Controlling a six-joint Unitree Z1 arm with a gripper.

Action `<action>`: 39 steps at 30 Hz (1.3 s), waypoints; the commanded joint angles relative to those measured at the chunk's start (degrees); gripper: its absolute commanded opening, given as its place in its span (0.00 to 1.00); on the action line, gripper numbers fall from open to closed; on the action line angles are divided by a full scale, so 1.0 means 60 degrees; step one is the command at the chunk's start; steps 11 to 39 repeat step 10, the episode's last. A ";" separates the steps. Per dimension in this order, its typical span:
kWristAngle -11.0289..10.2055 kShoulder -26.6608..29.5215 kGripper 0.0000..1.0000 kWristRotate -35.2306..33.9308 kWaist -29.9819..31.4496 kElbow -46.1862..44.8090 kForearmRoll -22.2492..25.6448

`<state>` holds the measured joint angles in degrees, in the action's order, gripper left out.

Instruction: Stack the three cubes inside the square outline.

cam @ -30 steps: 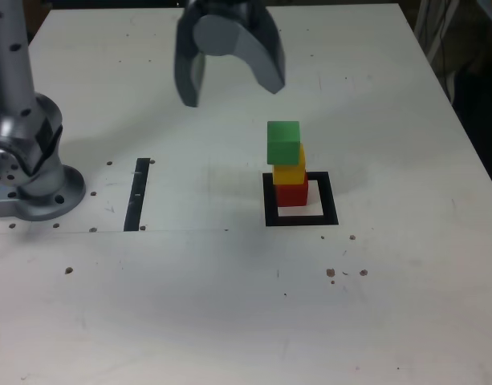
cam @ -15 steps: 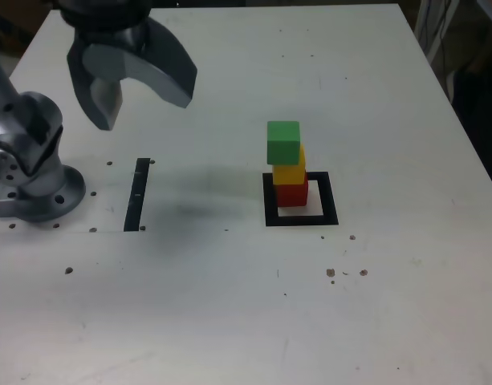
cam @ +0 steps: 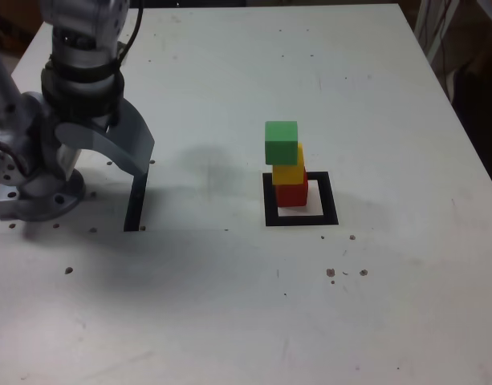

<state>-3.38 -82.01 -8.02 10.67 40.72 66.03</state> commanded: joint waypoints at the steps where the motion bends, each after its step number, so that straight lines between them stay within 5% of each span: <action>1: -0.0001 -0.0005 1.00 -0.0063 0.0023 -0.0126 0.0037; 39: 0.0142 0.0019 0.99 -0.0060 0.0023 0.0294 0.0009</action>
